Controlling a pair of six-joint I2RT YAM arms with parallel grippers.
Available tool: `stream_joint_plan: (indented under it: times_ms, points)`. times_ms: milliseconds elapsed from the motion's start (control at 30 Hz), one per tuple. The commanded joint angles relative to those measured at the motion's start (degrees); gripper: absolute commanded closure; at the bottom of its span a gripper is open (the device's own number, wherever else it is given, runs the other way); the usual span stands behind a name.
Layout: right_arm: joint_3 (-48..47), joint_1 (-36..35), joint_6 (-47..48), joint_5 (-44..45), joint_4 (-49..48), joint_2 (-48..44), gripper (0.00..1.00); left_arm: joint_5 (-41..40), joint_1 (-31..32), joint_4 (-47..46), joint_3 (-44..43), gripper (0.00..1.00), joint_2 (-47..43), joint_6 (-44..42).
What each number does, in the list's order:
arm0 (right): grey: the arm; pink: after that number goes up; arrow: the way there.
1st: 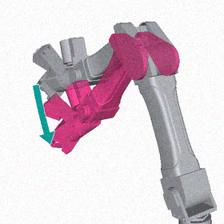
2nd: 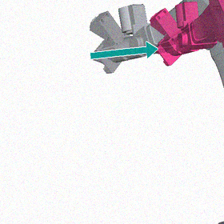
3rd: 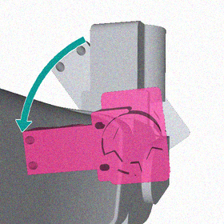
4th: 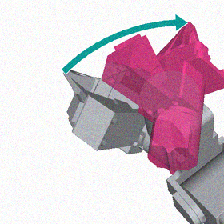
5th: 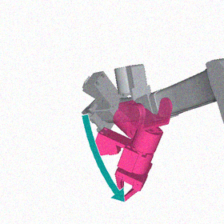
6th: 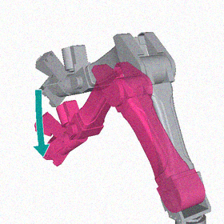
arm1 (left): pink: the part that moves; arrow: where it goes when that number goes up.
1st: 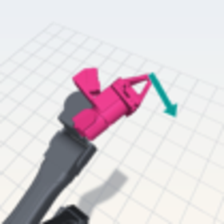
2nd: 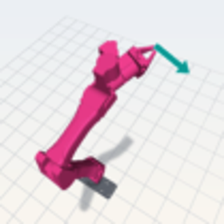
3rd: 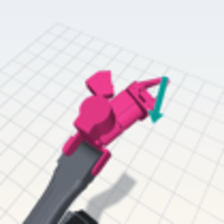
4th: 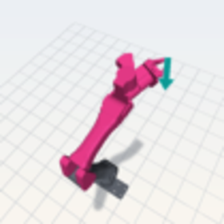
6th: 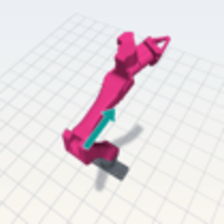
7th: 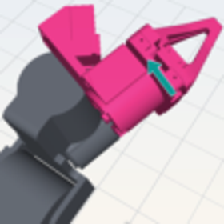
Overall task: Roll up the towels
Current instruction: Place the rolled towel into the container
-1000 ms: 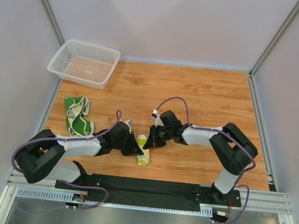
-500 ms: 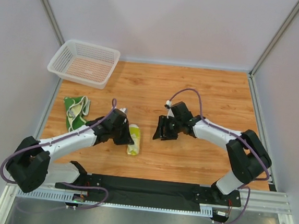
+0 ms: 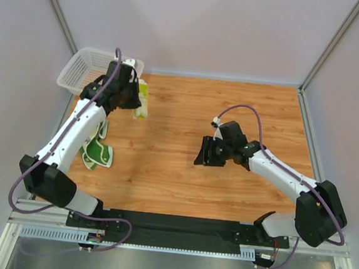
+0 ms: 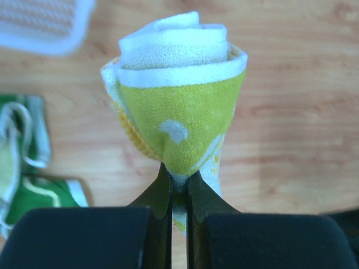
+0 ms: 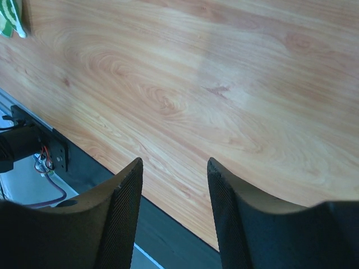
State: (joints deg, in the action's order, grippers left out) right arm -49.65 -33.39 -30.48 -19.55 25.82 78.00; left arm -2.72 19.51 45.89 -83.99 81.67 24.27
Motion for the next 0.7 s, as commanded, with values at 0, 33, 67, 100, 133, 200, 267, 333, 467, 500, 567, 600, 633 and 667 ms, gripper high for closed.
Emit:
stream_joint_plan:
  times_ms: [0,33,67,100,133,200,267,333,467,500,567,600,633,667]
  points:
    - [1.83,0.25,-0.02,0.13,0.19,-2.58,0.5,-8.52,-2.18,6.32,-12.49,1.0,8.64,-11.07]
    - [2.01,0.25,-0.02,-0.05,0.1,-2.76,0.5,-9.83,-2.8,6.75,-15.04,1.0,10.6,-12.39]
    - [2.1,0.25,-0.02,-0.4,0.1,-3.2,0.5,-11.85,-3.59,7.54,-20.55,1.0,12.62,-13.45]
    - [2.19,0.25,-0.02,-0.57,0.28,-3.29,0.5,-12.04,-5.43,8.51,-23.56,1.0,14.64,-14.51]
    - [2.36,0.25,0.24,-0.84,0.19,-3.38,0.51,-10.04,-6.49,9.99,-26.38,1.0,18.4,-14.86]
    - [2.54,0.25,0.42,-0.84,0.54,-3.82,0.51,-6.7,-9.56,10.1,-33.24,1.0,21.59,-16.18]
    - [3.06,0.25,0.16,-0.93,0.02,-4.17,0.52,-4.58,-11.41,9.05,-37.1,1.0,25.28,-16.62]
    - [3.5,0.25,-0.37,-1.36,-0.6,-4.34,0.52,-4.48,-13.26,6.34,-38.62,1.0,28.09,-18.55]
    - [4.12,0.25,-0.81,-2.42,-2.62,-3.21,0.52,-5.19,-15.55,2.64,-42.22,1.0,32.67,-21.01]
    - [4.12,0.25,-0.81,-2.6,-3.06,-2.77,0.53,-4.32,-16.6,1.67,-42.57,1.0,33.46,-21.54]
    - [3.77,0.25,-0.72,-3.65,-4.02,-0.49,0.53,-1.34,-17.48,-1.84,-43.01,1.0,36.01,-23.21]
    - [3.51,0.25,-0.63,-3.91,-4.38,0.48,0.53,0.24,-18.36,-2.55,-43.71,1.0,38.54,-24.0]
    - [3.33,0.25,-0.55,-4.44,-4.55,2.23,0.54,3.65,-18.71,-3.6,-45.46,1.0,40.04,-24.18]
    - [3.16,0.25,-0.46,-4.62,-5.25,3.29,0.54,4.73,-18.89,-3.53,-46.87,1.0,41.71,-25.4]
